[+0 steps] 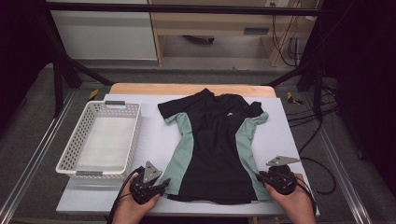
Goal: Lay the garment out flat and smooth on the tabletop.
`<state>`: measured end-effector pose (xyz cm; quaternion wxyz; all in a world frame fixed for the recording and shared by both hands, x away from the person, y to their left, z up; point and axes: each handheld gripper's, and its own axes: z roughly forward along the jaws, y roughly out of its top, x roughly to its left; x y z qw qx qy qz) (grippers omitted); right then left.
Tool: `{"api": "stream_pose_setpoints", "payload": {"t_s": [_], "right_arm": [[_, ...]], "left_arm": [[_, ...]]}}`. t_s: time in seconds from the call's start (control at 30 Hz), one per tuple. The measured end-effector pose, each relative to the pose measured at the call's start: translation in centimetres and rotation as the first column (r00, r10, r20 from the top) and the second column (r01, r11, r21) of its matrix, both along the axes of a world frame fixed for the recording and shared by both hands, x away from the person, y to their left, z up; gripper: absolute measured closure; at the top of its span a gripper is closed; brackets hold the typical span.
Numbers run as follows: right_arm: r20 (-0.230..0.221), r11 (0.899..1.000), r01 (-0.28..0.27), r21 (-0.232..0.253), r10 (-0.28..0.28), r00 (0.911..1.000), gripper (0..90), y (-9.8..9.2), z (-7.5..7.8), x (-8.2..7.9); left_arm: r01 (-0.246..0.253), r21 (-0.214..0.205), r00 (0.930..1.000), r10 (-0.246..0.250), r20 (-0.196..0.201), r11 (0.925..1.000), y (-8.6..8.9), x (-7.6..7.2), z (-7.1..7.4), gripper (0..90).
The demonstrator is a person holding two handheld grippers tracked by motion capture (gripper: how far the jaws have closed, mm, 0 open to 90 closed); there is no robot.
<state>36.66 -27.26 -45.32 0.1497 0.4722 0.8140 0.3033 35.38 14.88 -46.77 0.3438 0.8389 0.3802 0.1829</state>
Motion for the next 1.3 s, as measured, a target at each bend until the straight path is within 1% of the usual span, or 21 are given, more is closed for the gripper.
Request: {"api": "stream_pose_setpoints", "payload": {"t_s": [0.03,0.1,0.17,0.23,0.3,0.33,0.5,0.53,0.67,0.87,1.1,1.17,1.23,1.3], "right_arm": [[0.012,1.0,0.009,0.003,-0.009,0.9999,68.4,-0.1,0.0,0.1],[0.026,0.999,0.038,0.024,-0.039,0.9989,63.2,-0.2,-0.1,0.2],[0.031,0.998,0.052,0.027,-0.053,0.9981,58.8,-0.4,-0.1,0.3],[0.032,0.998,0.065,0.025,-0.066,0.9973,57.8,-0.5,-0.2,0.4],[0.027,0.997,0.075,0.027,-0.076,0.9967,57.2,-0.5,-0.3,0.4],[0.026,0.997,0.077,0.023,-0.077,0.9967,57.2,-0.5,-0.3,0.4],[0.021,0.997,0.071,0.02,-0.071,0.9972,57.3,-0.3,-0.3,0.5],[0.026,0.997,0.071,0.02,-0.072,0.9971,57.3,-0.3,-0.4,0.5],[0.029,0.998,0.066,0.021,-0.066,0.9974,57.2,-0.1,-0.4,0.5],[0.012,0.998,0.06,0.015,-0.06,0.9981,55.9,0.1,-0.6,0.6],[0.002,0.999,0.047,0.009,-0.047,0.9989,54.3,0.7,-0.8,0.8],[-0.001,0.999,0.038,0.005,-0.038,0.9993,54.2,0.9,-0.9,0.9],[-0.012,1.0,0.027,-0.004,-0.027,0.9996,55.2,1.3,-1.0,0.9],[-0.019,1.0,0.015,-0.016,-0.015,0.9997,59.5,1.7,-1.1,1.0]], "left_arm": [[0.001,0.001,1.0,-0.001,-0.002,1.0,0.0,0.0,-0.1,56.3],[0.01,0.009,0.9999,-0.01,-0.01,0.9999,-0.1,0.1,-0.2,56.7],[0.023,0.018,0.9996,-0.023,-0.016,0.9996,-0.3,0.1,-0.3,59.4],[0.035,0.037,0.9988,-0.034,-0.035,0.9987,-0.4,0.1,-0.4,63.8],[0.043,0.025,0.9978,-0.042,-0.051,0.9987,-0.4,0.1,-0.5,69.8],[0.049,0.028,0.9975,-0.048,-0.053,0.9984,-0.4,0.0,-0.4,74.0],[0.069,0.03,0.9957,-0.067,-0.065,0.9971,-0.6,0.1,-0.3,84.9],[0.066,0.026,0.9957,-0.065,-0.067,0.9974,-0.5,0.1,-0.2,85.6],[0.049,-0.003,0.9977,-0.049,-0.046,0.9988,0.1,0.0,0.4,86.3],[0.02,-0.014,0.9992,-0.021,-0.035,0.9997,1.3,0.0,0.8,86.3],[-0.008,-0.027,0.9997,0.007,-0.023,0.9996,2.2,0.2,1.1,86.4],[-0.008,-0.024,0.9997,0.007,-0.025,0.9997,2.3,0.2,1.1,86.4],[-0.01,-0.023,0.9997,0.009,-0.024,0.9997,2.3,0.2,1.2,86.4],[-0.008,-0.023,0.9997,0.008,-0.024,0.9997,2.4,0.2,1.2,86.5]]}}
